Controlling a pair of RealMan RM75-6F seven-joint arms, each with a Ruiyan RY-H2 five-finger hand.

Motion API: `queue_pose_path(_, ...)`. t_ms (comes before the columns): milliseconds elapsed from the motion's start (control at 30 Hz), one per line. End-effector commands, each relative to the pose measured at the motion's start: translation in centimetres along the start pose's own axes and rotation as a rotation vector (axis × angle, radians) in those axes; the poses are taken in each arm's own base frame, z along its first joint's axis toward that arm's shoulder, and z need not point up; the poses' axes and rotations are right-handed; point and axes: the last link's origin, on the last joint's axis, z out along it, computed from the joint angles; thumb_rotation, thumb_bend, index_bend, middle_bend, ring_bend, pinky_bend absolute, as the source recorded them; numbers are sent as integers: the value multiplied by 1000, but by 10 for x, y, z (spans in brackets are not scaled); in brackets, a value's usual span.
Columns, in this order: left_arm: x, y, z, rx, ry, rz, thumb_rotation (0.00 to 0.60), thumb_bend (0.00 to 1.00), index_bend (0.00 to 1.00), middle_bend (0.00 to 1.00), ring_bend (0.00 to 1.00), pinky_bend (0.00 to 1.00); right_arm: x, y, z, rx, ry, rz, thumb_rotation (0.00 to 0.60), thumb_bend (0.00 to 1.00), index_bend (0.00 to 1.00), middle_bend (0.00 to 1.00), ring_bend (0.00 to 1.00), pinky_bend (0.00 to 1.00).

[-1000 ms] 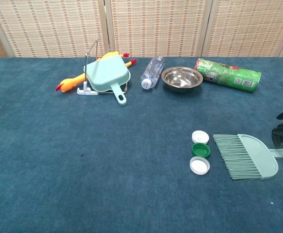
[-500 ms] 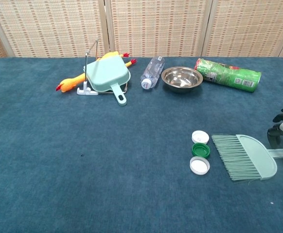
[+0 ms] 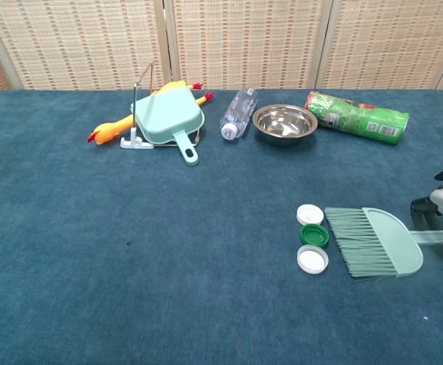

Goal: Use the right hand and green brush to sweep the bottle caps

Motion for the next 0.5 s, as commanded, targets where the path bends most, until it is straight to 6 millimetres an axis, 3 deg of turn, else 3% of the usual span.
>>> queue_pose_path(33, 0, -1, 0, -1, 4, 0, 600, 433, 0, 0, 0, 35, 0, 1, 3, 5, 27, 7, 600, 377, 849, 768, 472, 112)
queue_pose_path(100, 0, 10, 3, -15, 16, -4, 600, 438, 0, 0, 0, 35, 2, 4, 3, 16, 48, 1, 600, 409, 859, 802, 516, 113)
queue_pose_path(300, 1, 14, 2, -14, 13, 3, 600, 441, 0, 0, 0, 35, 15, 15, 0, 55, 84, -29, 600, 431, 876, 826, 546, 113)
queue_pose_path(500, 2, 19, 0, -25, 13, 2, 600, 440, 0, 0, 0, 36, 56, 35, -5, 117, 161, -138, 600, 434, 888, 839, 553, 114)
